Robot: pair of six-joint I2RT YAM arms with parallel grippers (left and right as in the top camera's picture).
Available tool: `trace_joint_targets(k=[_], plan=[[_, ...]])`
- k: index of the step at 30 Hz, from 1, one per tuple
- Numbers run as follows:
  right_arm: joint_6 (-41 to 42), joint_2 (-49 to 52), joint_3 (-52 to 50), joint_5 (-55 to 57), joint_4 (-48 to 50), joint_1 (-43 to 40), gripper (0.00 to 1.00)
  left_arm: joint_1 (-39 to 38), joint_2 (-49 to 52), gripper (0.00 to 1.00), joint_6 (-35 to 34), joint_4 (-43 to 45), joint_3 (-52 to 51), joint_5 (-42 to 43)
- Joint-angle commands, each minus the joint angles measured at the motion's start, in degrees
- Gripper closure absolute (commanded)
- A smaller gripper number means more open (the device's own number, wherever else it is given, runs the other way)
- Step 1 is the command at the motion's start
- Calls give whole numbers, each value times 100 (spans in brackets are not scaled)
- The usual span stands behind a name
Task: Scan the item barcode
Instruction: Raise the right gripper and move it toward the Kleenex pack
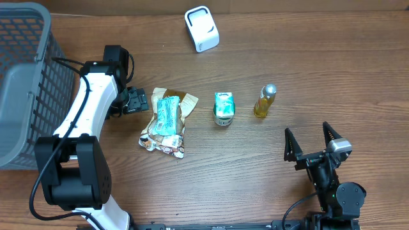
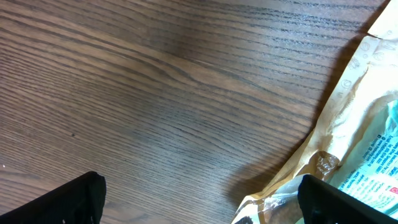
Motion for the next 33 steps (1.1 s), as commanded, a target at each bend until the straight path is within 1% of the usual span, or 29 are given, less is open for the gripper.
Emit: trace_joint_targets(k=[1, 13, 17, 19, 23, 27, 31, 33], plan=[[214, 2, -59, -190, -2, 4, 0, 26, -46, 1, 42, 7, 107, -70], [221, 2, -59, -173, -101, 4, 0, 28, -46, 0, 42, 7, 107, -70], [520, 2, -22, -153, -120, 2, 0, 28, -46, 0, 42, 7, 107, -70], [678, 2, 160, 74, -267, -2, 0, 28, -46, 0, 42, 7, 107, -70], [728, 50, 953, 466, -1038, -2, 0, 28, -46, 0, 42, 7, 107, -70], [588, 337, 2105, 651, -2120, -2, 0, 28, -46, 1, 42, 7, 107, -70], [492, 933, 3287, 638, -2804, -2, 0, 28, -46, 0, 42, 7, 107, -70], [511, 1440, 4098, 629, -3198, -2, 0, 28, -46, 0, 42, 7, 107, -70]])
